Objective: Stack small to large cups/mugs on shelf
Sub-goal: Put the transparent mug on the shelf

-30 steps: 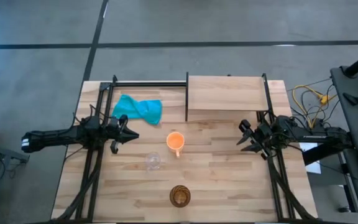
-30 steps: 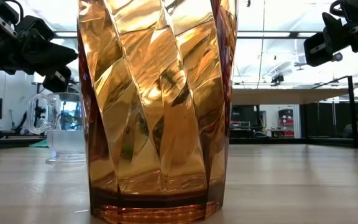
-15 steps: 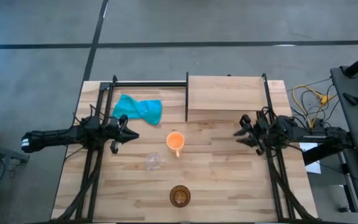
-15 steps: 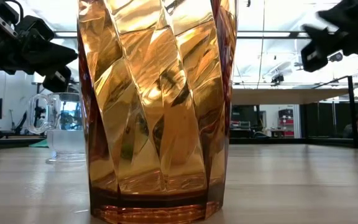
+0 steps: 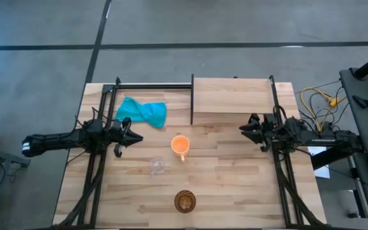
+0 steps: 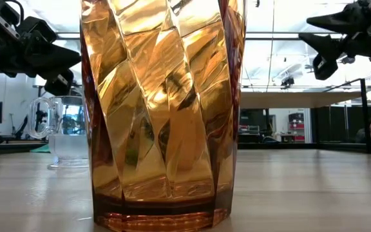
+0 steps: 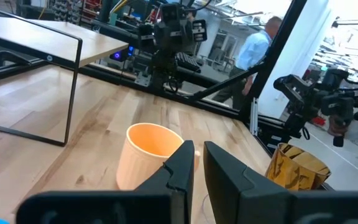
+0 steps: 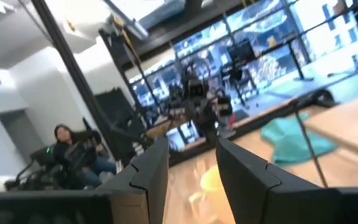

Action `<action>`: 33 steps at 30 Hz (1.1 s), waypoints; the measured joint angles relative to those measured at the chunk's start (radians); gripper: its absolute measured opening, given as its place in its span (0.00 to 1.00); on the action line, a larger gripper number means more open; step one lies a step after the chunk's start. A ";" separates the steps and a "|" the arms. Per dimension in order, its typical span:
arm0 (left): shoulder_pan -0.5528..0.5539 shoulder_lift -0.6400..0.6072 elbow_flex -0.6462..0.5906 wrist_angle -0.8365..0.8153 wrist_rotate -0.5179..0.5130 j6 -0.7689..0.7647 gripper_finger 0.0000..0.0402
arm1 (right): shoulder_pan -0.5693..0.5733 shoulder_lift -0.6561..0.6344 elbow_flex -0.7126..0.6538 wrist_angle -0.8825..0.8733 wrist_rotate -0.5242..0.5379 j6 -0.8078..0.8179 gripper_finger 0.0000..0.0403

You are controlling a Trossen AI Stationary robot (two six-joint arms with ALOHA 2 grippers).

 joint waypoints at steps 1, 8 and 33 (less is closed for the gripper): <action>0.000 0.000 0.000 0.000 0.000 0.000 0.05 | 0.000 0.004 0.000 0.025 0.006 0.000 0.32; 0.000 0.007 0.000 -0.001 -0.004 -0.001 0.05 | 0.000 0.028 0.000 0.175 0.014 0.126 0.32; 0.000 0.103 0.122 0.021 0.043 -0.291 0.05 | 0.000 0.520 0.642 -0.399 0.014 -0.027 0.26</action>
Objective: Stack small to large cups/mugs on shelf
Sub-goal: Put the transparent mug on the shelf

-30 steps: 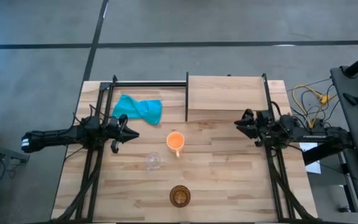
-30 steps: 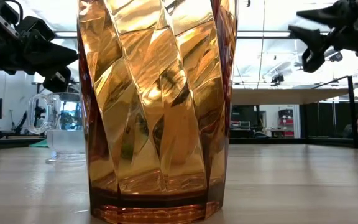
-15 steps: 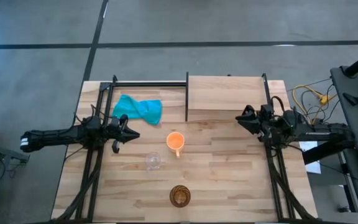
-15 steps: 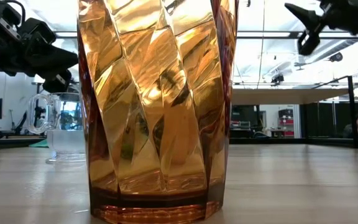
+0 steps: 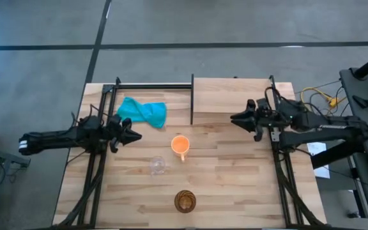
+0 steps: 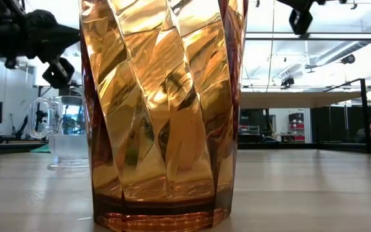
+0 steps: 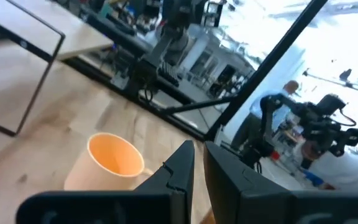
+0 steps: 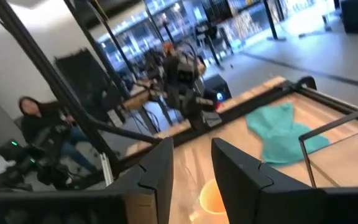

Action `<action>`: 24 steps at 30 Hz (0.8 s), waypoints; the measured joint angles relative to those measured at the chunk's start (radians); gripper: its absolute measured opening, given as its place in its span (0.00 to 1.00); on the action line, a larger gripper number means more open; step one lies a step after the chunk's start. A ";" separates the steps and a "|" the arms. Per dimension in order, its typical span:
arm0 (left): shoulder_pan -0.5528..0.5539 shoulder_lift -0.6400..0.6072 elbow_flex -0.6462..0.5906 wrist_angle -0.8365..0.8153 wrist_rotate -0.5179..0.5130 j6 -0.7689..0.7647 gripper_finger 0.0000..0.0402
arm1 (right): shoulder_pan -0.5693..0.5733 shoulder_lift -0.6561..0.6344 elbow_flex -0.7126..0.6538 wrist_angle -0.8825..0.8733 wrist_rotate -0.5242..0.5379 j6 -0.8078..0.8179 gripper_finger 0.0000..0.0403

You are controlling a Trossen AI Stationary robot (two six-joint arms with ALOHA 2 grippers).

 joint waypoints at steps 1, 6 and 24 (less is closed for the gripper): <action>0.000 0.019 0.027 -0.026 0.011 0.001 0.05 | 0.000 0.021 0.024 -0.016 0.000 0.000 0.26; -0.001 0.140 0.195 -0.196 0.063 0.007 0.05 | 0.000 0.124 0.118 -0.121 0.000 0.000 0.26; -0.028 0.587 0.769 -0.570 0.073 0.418 0.05 | 0.000 0.360 0.165 -0.203 -0.001 0.000 0.23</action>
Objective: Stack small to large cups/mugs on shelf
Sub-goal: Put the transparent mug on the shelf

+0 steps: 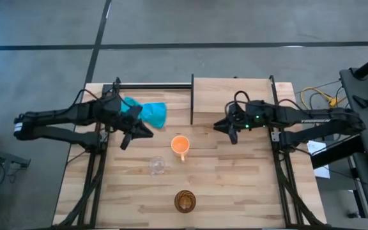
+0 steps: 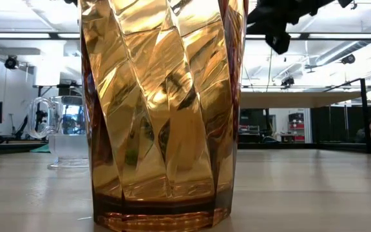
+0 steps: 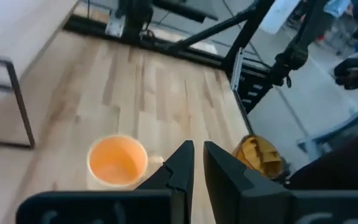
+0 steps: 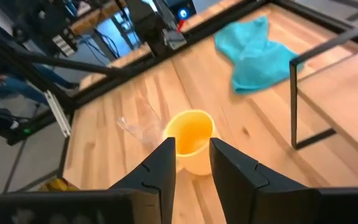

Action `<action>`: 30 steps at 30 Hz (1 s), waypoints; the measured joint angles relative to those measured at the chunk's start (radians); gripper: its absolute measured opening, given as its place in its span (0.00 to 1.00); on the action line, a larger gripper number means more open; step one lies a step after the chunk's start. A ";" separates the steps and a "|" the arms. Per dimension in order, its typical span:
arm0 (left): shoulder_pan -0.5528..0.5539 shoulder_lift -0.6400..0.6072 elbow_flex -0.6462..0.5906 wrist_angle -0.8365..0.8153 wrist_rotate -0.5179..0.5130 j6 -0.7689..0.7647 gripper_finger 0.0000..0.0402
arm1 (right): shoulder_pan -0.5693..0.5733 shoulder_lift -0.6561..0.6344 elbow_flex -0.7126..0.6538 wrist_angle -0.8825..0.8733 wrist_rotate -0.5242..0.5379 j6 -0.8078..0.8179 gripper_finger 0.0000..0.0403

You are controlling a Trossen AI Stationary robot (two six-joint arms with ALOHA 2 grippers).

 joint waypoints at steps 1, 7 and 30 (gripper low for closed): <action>0.000 0.011 0.005 -0.011 -0.011 0.007 0.05 | 0.000 0.009 0.000 -0.001 0.000 0.000 0.23; 0.002 0.062 -0.014 -0.120 -0.040 -0.068 0.05 | 0.000 0.064 -0.001 -0.019 -0.003 0.000 0.23; -0.005 0.414 -0.023 -0.185 0.143 -0.261 0.26 | 0.000 0.163 0.010 -0.018 -0.079 0.000 0.20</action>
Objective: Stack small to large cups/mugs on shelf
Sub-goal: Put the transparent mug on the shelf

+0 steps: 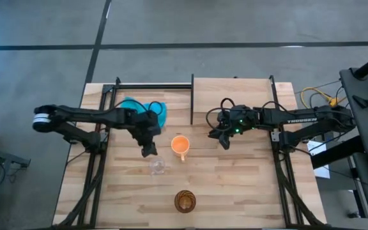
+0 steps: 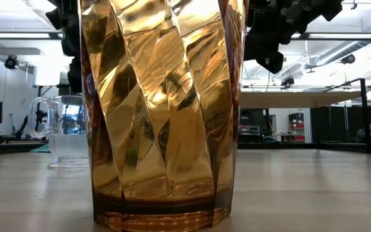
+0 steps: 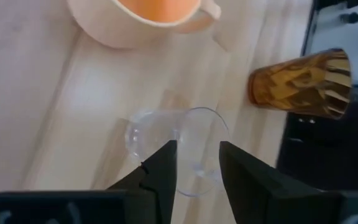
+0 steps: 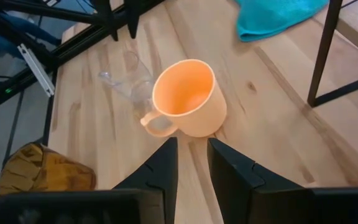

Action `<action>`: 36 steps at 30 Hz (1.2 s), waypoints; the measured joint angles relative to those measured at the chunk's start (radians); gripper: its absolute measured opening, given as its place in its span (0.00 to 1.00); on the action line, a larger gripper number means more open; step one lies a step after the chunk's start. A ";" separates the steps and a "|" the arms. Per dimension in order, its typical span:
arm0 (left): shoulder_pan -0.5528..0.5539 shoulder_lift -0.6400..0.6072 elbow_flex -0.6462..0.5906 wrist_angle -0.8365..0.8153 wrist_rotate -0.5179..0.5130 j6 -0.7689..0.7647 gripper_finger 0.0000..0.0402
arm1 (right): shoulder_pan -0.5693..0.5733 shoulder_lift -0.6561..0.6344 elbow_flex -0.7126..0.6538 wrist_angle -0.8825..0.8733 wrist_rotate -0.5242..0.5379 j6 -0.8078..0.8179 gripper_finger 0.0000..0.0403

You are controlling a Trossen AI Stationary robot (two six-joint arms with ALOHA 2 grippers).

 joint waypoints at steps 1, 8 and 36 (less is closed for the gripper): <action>-0.002 0.004 0.000 -0.001 0.000 0.000 0.26 | 0.000 -0.001 0.000 0.000 0.000 0.000 0.20; -0.010 0.027 0.000 -0.001 -0.032 -0.017 0.26 | 0.000 -0.001 0.000 0.000 0.000 0.000 0.20; -0.091 0.173 0.015 0.000 -0.159 -0.025 0.26 | 0.000 -0.002 0.000 0.002 0.001 0.000 0.20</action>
